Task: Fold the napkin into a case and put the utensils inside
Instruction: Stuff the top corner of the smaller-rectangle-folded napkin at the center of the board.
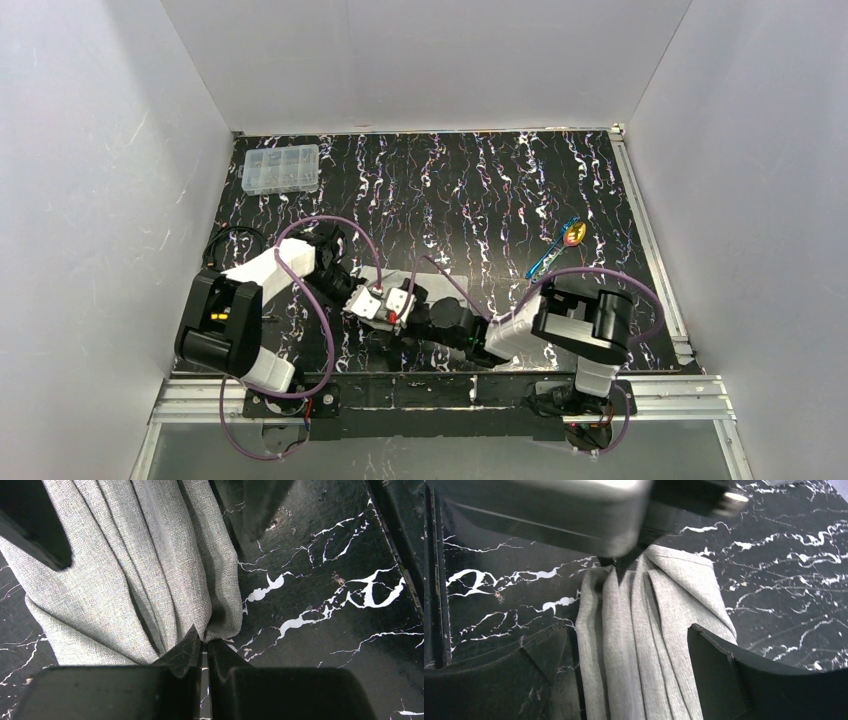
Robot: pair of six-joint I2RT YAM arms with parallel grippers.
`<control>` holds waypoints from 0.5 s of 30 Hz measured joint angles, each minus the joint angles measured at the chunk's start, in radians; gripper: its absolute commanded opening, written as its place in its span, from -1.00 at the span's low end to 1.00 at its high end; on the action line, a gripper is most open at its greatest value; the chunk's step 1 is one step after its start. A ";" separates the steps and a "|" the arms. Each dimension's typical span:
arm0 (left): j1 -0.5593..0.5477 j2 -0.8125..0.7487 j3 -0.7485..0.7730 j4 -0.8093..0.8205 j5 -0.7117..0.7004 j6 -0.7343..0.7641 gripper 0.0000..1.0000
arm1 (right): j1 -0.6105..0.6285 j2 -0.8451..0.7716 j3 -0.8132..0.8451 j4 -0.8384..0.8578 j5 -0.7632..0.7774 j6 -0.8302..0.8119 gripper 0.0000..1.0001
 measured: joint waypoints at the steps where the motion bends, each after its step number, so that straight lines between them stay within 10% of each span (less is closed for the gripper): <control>1: 0.000 0.003 0.002 -0.003 0.000 -0.002 -1.00 | 0.008 0.020 0.012 0.009 0.002 -0.014 0.97; 15: 0.000 0.024 0.032 -0.014 0.004 -0.043 -1.00 | 0.059 0.224 0.064 0.195 0.079 -0.151 0.97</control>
